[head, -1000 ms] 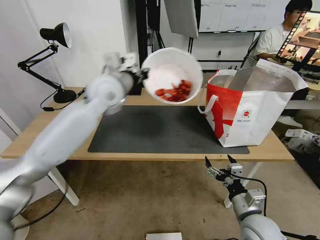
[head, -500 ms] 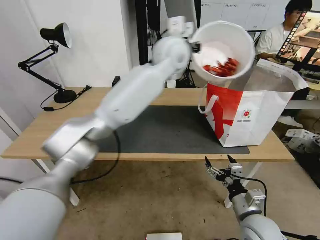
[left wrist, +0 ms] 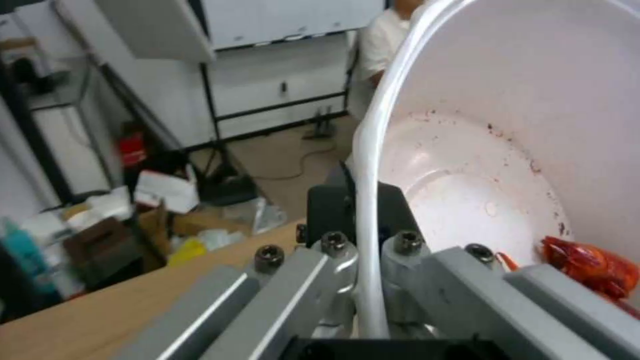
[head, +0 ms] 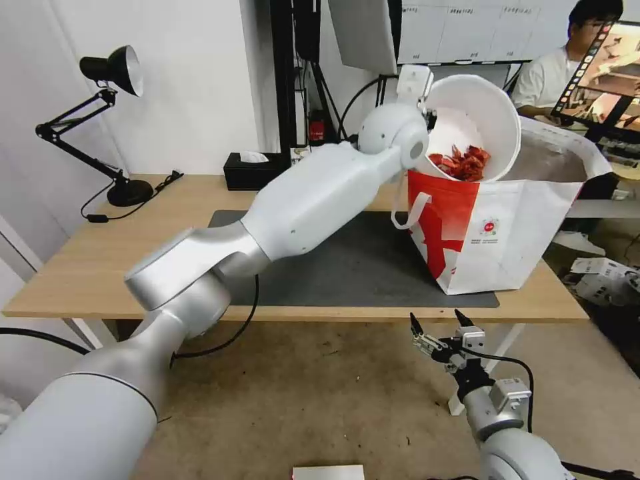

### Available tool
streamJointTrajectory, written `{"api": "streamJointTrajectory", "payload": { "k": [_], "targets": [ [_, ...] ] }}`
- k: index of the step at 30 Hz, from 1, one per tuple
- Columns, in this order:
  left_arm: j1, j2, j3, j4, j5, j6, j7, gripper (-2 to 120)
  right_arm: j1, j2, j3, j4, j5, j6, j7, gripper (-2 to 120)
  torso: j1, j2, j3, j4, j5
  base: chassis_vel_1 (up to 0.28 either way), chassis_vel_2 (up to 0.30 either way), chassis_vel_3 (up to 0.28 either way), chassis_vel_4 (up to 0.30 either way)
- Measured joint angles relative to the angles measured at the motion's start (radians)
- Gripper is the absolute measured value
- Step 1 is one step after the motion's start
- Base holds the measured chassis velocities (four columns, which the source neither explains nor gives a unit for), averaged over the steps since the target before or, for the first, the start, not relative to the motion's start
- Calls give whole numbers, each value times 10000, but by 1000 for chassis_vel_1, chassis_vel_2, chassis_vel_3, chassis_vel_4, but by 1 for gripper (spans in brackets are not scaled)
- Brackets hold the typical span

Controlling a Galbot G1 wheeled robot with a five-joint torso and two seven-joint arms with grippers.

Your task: Pick up the trash from the table and place it into the takeout bag.

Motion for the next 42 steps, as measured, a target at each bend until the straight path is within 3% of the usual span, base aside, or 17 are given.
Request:
{"api": "streamJointTrajectory", "payload": {
  "k": [14, 17, 21, 23, 31, 34, 37, 42],
  "targets": [
    [137, 165, 497, -456, 750, -231, 1337, 2, 0, 0, 1, 0, 0, 0, 0, 100, 0, 0, -1, -2, 0, 0, 0, 0, 0],
    [137, 164, 596, -546, 713, -210, 1637, 17, 0, 0, 0, 0, 0, 0, 0, 100, 0, 0, 0, -1, 0, 0, 0, 0, 0],
    [137, 93, 620, -558, 532, -209, 1662, 25, 0, 0, 0, 0, 0, 0, 0, 100, 0, 0, -1, -1, 0, 0, 0, 0, 0],
    [136, 22, 624, -569, 256, -209, 1660, 38, 0, 0, 0, 0, 0, 0, 0, 100, 0, 0, 0, -3, 0, 0, 0, 0, 0],
    [127, 84, 626, -783, -18, -209, 1559, 64, 0, 0, 0, 0, 0, 0, 0, 100, 0, 1, -1, -3, 0, 0, 0, 0, 0],
    [150, 241, 591, -1013, -186, -221, 1378, 72, 0, 0, 0, 0, 0, 0, 0, 100, 0, 0, -1, -2, 0, 0, 0, 0, 0],
    [146, 543, 496, -1369, -360, -357, 1256, 88, 0, 0, 0, 0, 0, 0, 0, 100, 0, 0, -1, -1, -1, 0, 0, 0, 0],
    [40, 1191, 343, -1855, -667, -411, 1100, 99, 0, 0, 0, 0, 0, 0, 0, 100, 0, 1, -1, -2, -1, 0, 0, 0, 0]
  ]
}}
